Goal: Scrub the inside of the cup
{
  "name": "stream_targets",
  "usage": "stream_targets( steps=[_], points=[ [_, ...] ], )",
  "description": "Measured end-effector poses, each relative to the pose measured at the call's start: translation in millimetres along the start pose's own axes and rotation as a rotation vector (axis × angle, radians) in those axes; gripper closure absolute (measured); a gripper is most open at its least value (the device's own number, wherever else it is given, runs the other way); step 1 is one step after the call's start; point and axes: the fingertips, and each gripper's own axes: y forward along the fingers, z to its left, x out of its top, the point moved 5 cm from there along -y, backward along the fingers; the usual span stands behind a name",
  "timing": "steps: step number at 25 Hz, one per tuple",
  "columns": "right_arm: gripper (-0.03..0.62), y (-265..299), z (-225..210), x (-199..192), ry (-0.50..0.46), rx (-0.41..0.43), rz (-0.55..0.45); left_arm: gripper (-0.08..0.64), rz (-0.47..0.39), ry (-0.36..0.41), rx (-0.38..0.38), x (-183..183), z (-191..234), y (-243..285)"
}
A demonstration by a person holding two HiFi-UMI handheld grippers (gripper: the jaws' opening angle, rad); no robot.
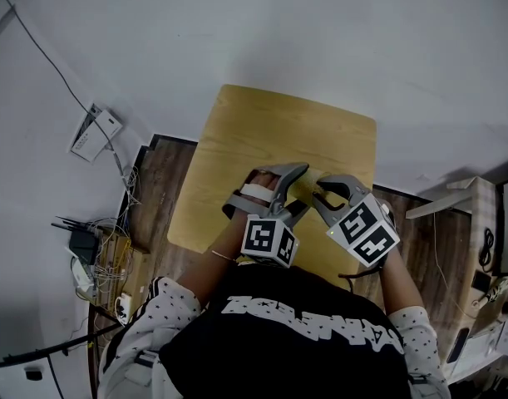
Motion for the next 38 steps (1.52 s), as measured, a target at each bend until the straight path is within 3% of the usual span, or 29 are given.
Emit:
stream_targets(
  steps=[8, 17, 27, 38],
  points=[
    [0.511, 3, 1, -6, 0.094, 0.064, -0.021, 0.201, 0.002, 0.058, -0.015, 4, -4, -1],
    [0.514, 6, 1, -10, 0.315, 0.138, -0.091, 0.201, 0.020, 0.135, 0.001, 1, -6, 0],
    [0.515, 10, -4, -16, 0.711, 0.244, -0.230, 0.201, 0.032, 0.191, 0.018, -5, -6, 2],
    [0.515, 12, -10, -22, 1.083, 0.361, -0.380, 0.201, 0.035, 0.263, 0.013, -10, -6, 3]
  ],
)
